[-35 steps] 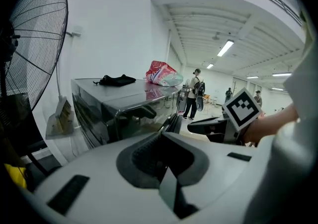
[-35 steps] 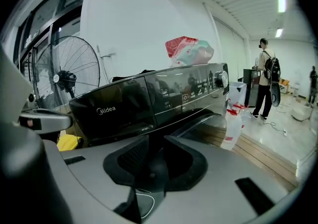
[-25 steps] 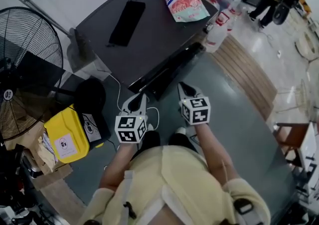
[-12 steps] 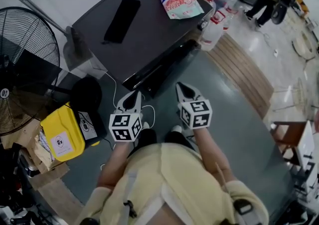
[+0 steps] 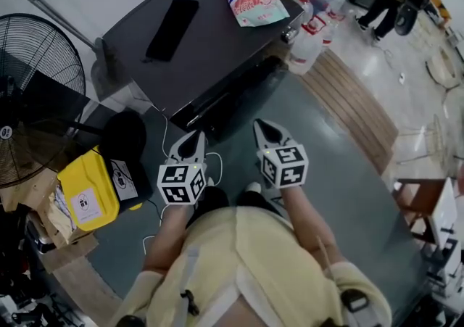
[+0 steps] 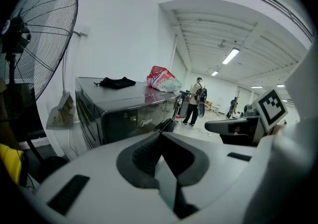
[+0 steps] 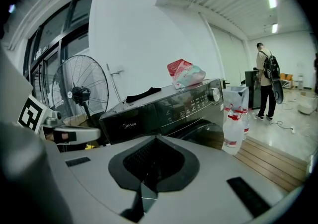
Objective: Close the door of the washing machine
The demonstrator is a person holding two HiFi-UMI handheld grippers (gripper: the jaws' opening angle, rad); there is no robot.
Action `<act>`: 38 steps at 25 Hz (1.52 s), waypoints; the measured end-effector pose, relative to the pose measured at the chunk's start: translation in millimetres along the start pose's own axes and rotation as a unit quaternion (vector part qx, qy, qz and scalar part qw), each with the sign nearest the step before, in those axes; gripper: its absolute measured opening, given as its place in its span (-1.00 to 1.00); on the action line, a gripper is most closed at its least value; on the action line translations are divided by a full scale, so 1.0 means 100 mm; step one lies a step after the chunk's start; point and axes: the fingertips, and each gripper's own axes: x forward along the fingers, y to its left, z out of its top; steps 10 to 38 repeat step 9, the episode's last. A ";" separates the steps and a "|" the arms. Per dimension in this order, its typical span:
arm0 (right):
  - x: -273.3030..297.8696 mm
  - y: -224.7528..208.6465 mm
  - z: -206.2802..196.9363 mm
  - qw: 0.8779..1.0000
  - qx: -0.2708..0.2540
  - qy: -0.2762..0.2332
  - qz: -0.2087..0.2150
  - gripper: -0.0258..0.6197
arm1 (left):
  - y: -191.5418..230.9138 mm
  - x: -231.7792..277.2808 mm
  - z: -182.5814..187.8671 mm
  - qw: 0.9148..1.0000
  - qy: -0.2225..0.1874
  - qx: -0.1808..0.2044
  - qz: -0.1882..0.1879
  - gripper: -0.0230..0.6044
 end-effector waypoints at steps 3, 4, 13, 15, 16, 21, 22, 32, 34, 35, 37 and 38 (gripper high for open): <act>-0.05 -0.06 0.02 1.000 -0.002 -0.007 0.005 -0.91 | -0.08 0.00 -0.01 1.000 -0.002 -0.001 0.006 -0.91; -0.07 -0.09 0.03 1.000 -0.003 -0.008 0.006 -0.91 | -0.11 0.00 -0.02 1.000 -0.003 0.000 0.008 -0.91; -0.20 -0.22 0.01 1.000 -0.014 -0.011 0.009 -0.91 | -0.30 -0.01 -0.07 1.000 -0.005 0.002 0.011 -0.91; -0.20 -0.22 0.01 1.000 -0.014 -0.011 0.009 -0.91 | -0.30 -0.01 -0.07 1.000 -0.005 0.002 0.011 -0.91; -0.20 -0.22 0.01 1.000 -0.014 -0.011 0.009 -0.91 | -0.30 -0.01 -0.07 1.000 -0.005 0.002 0.011 -0.91; -0.20 -0.22 0.01 1.000 -0.014 -0.011 0.009 -0.91 | -0.30 -0.01 -0.07 1.000 -0.005 0.002 0.011 -0.91; -0.20 -0.22 0.01 1.000 -0.014 -0.011 0.009 -0.91 | -0.30 -0.01 -0.07 1.000 -0.005 0.002 0.011 -0.91; -0.20 -0.22 0.01 1.000 -0.014 -0.011 0.009 -0.91 | -0.30 -0.01 -0.07 1.000 -0.005 0.002 0.011 -0.91; -0.20 -0.22 0.01 1.000 -0.014 -0.011 0.009 -0.91 | -0.30 -0.01 -0.07 1.000 -0.005 0.002 0.011 -0.91; -0.20 -0.22 0.01 1.000 -0.014 -0.011 0.009 -0.91 | -0.30 -0.01 -0.07 1.000 -0.005 0.002 0.011 -0.91; -0.20 -0.22 0.01 1.000 -0.014 -0.011 0.009 -0.91 | -0.30 -0.01 -0.07 1.000 -0.005 0.002 0.011 -0.91; -0.20 -0.22 0.01 1.000 -0.014 -0.011 0.009 -0.91 | -0.30 -0.01 -0.07 1.000 -0.005 0.002 0.011 -0.91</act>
